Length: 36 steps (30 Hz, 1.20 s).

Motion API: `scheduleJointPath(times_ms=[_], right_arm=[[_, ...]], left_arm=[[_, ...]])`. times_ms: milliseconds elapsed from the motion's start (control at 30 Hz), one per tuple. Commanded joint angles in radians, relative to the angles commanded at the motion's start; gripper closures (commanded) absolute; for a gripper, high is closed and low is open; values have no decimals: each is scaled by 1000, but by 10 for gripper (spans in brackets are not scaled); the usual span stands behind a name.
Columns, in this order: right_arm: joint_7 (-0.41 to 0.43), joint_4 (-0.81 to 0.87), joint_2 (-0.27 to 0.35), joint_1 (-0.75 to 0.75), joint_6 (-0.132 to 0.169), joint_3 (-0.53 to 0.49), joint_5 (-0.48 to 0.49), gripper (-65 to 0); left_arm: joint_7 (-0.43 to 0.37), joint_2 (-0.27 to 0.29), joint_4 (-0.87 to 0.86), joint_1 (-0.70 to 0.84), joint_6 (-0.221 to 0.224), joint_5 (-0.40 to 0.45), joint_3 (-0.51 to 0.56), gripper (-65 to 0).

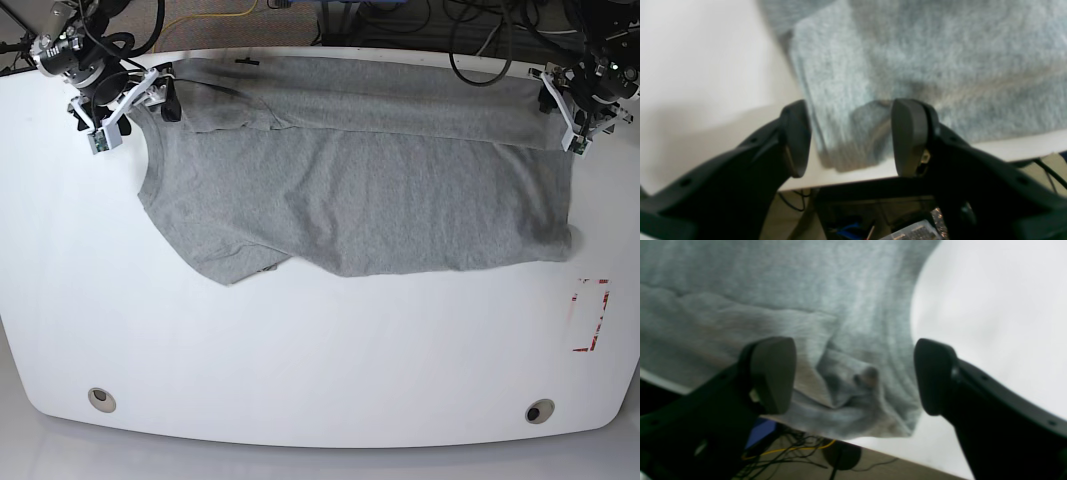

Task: Fold the T-shirt properly
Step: 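Pull the shirt edge with both grippers away from the shirt body, then release the shirt with the right gripper and move it along the shirt edge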

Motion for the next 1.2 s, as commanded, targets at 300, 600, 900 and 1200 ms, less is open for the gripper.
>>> scheduleJointPath(times_ms=[300, 600, 900, 1200], right_arm=[[-6, -44, -12, 44, 0, -101, -95, -420], [-5, -97, -14, 64, 0, -144, -144, -415], [-5, -98, -14, 68, 0, -195, -143, -257], [-2, -94, -15, 71, 0, -222, -146, 0]], left_arm=[[0, 2, 6, 0, 0, 0, 0, -346], [-3, 2, 5, -2, 0, 2, 2, -346], [-5, 2, -2, -12, 0, 6, 17, -346], [-5, 2, -2, -14, 0, 6, 31, -346]])
